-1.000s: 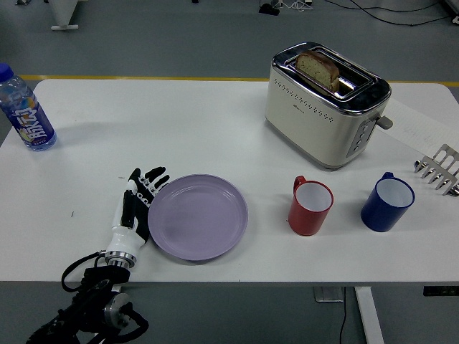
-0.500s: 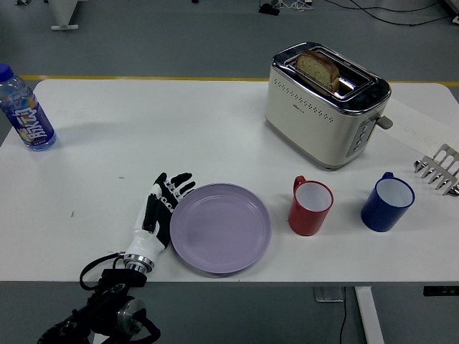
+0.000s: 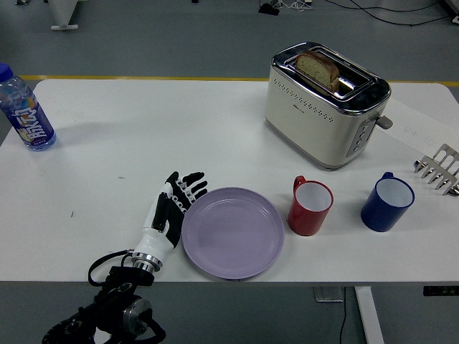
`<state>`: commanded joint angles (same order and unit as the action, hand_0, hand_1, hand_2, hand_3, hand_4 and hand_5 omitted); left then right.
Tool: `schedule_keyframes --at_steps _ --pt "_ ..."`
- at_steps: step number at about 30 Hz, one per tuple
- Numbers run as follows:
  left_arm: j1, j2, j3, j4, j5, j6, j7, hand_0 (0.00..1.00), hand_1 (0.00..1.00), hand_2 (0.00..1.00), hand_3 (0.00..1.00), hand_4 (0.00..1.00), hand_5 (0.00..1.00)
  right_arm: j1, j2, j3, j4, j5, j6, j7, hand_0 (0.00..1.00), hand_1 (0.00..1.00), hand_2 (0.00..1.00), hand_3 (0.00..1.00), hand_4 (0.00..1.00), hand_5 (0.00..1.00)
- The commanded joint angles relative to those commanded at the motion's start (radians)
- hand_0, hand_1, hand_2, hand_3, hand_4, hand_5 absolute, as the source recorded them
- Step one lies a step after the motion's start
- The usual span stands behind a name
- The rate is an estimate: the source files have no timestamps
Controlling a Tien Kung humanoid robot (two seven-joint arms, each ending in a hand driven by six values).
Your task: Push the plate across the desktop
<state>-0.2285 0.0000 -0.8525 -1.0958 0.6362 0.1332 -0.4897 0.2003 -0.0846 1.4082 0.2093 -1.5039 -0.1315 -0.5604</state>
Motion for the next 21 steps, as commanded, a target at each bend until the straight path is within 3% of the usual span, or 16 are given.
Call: schedule_keyframes --at_steps 11,21 --pt "0.001 0.0 -0.025 0.002 0.007 0.007 -0.001 0.762 0.79 0.803 0.634 0.517 0.998 0.002 0.001 0.001 0.0 -0.001 0.001 0.0 0.566 0.554 0.686 0.605 0.326 0.3" --pt "0.021 0.0 -0.218 -0.017 0.082 0.029 0.023 0.762 0.789 0.798 0.633 0.518 0.998 0.004 0.001 0.001 0.001 0.0 0.001 -0.002 0.566 0.554 0.686 0.605 0.326 0.3"
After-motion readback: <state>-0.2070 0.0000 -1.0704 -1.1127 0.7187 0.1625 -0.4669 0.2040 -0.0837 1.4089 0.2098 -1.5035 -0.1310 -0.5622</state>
